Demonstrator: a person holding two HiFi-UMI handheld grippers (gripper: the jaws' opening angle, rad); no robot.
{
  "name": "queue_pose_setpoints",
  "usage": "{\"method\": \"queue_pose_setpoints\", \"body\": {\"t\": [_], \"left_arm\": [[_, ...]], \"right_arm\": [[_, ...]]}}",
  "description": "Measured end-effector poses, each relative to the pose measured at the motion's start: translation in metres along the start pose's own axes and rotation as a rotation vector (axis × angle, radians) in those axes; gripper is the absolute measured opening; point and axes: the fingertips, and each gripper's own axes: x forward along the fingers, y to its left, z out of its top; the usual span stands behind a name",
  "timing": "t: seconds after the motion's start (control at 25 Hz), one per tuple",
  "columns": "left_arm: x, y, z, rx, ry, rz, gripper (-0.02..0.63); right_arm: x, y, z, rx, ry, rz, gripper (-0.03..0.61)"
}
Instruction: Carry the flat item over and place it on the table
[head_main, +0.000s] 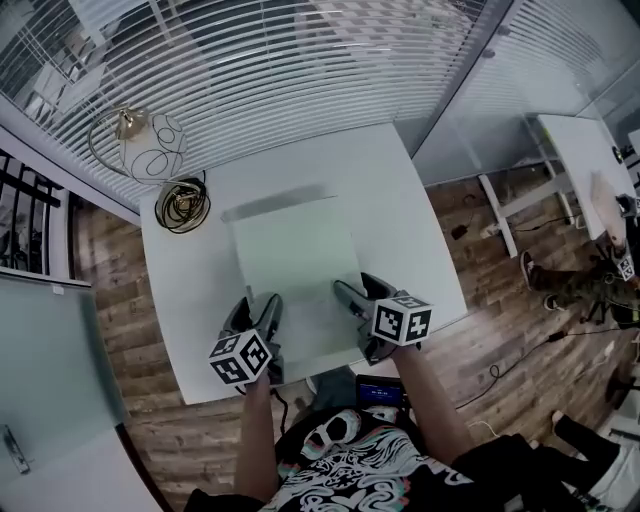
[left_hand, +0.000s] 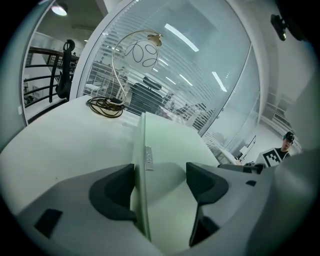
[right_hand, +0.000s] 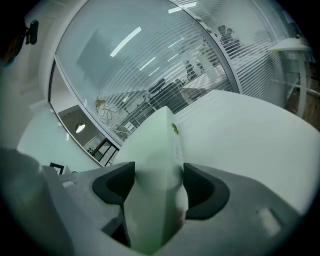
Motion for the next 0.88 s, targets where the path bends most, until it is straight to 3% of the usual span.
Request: {"method": "queue_pose_setpoints", "body": {"t": [0.88], "left_arm": [[0.023, 0.012, -0.011, -0.036, 0.056, 0.046, 0.314]], "right_arm": [[0.022, -0.028, -0.010, 0.042, 0.069, -0.001, 0.288]]}}
